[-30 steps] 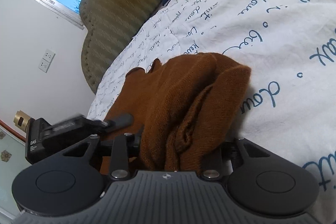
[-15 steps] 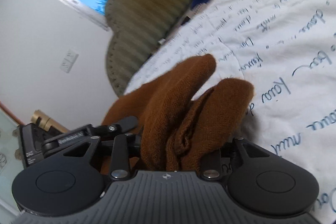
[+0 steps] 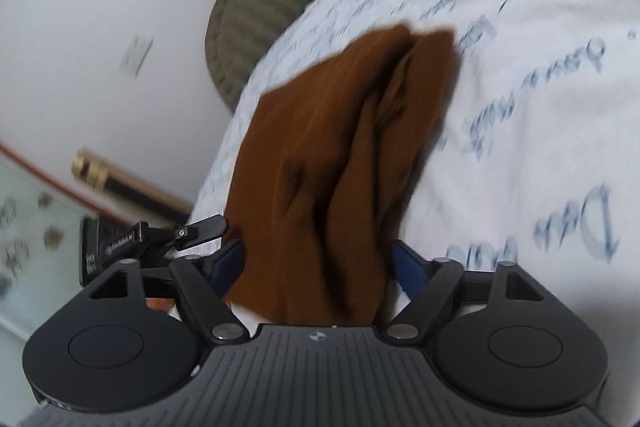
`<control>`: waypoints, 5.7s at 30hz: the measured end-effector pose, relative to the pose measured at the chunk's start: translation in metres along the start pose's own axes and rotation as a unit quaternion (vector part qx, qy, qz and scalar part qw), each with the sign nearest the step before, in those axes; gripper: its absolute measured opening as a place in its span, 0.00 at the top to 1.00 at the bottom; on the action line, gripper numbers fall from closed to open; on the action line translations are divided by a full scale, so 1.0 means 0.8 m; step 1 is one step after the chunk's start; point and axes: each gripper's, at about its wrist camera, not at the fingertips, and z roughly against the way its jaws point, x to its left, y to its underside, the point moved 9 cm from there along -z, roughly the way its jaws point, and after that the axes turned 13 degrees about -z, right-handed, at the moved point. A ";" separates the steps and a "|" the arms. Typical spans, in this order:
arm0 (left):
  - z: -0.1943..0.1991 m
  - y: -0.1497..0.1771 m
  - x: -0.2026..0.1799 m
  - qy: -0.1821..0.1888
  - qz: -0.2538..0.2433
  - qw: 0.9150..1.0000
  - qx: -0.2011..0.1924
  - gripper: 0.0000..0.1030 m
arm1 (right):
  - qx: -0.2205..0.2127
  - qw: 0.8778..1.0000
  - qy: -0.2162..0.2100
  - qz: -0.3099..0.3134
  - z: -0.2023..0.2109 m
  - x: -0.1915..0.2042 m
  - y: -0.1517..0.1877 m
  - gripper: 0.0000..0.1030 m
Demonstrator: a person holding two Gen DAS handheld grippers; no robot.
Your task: Fold small clothes
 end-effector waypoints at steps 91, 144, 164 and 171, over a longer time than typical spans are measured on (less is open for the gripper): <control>0.075 0.156 -0.046 -0.416 -0.196 0.881 -0.106 0.04 | -0.208 0.895 0.326 0.221 0.017 0.028 0.175 0.00; 0.076 0.155 -0.044 -0.415 -0.196 0.882 -0.106 0.03 | -0.210 0.901 0.315 0.213 0.019 0.027 0.174 0.00; 0.076 0.156 -0.045 -0.414 -0.195 0.883 -0.106 0.03 | -0.210 0.901 0.315 0.213 0.019 0.027 0.175 0.00; 0.077 0.156 -0.044 -0.414 -0.194 0.883 -0.106 0.03 | -0.210 0.901 0.315 0.213 0.019 0.027 0.175 0.00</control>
